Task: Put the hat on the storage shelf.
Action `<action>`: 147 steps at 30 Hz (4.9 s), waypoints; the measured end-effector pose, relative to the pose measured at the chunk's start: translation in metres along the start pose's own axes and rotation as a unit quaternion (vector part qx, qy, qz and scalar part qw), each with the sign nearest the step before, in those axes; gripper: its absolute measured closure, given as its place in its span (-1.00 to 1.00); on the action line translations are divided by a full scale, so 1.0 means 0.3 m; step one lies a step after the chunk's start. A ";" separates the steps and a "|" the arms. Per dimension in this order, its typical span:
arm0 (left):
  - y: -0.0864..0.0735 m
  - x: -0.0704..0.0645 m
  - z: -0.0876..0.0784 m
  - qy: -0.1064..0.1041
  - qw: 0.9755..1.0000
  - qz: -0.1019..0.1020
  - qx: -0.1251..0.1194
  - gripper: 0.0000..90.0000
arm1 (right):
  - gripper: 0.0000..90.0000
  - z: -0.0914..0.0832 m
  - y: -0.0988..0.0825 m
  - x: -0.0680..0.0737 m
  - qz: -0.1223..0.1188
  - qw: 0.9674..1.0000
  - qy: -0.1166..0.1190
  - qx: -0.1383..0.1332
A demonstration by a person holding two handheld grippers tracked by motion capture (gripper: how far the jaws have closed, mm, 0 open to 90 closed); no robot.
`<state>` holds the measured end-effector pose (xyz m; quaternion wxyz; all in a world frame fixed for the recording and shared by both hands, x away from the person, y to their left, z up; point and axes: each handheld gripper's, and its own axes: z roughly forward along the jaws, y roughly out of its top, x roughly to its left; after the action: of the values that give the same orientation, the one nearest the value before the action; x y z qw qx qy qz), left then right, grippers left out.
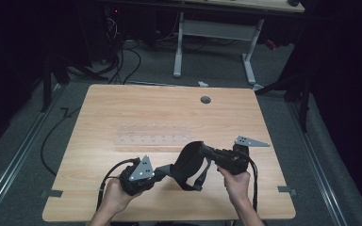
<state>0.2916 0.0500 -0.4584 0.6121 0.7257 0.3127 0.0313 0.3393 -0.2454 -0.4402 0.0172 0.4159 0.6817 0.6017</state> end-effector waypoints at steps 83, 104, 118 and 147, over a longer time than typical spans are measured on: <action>0.189 0.353 -0.211 0.157 0.962 -0.059 -0.215 0.94 | -0.11 -0.065 -0.229 -0.269 -0.061 0.918 -0.371 0.128; 0.164 0.472 -0.181 0.230 0.949 -0.040 -0.214 0.94 | -0.12 -0.065 -0.229 -0.269 -0.061 0.918 -0.371 0.128; 0.138 0.517 -0.155 0.248 0.946 -0.047 -0.203 0.93 | -0.13 -0.064 -0.229 -0.268 -0.062 0.917 -0.372 0.130; 0.071 0.541 -0.103 0.263 0.947 -0.053 -0.178 0.92 | -0.13 -0.062 -0.229 -0.268 -0.065 0.917 -0.370 0.131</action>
<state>0.4175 0.1555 -0.4863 0.6284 0.5532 0.4895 0.2438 0.3446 -0.3028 -0.5307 0.2524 0.5620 0.7251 0.3076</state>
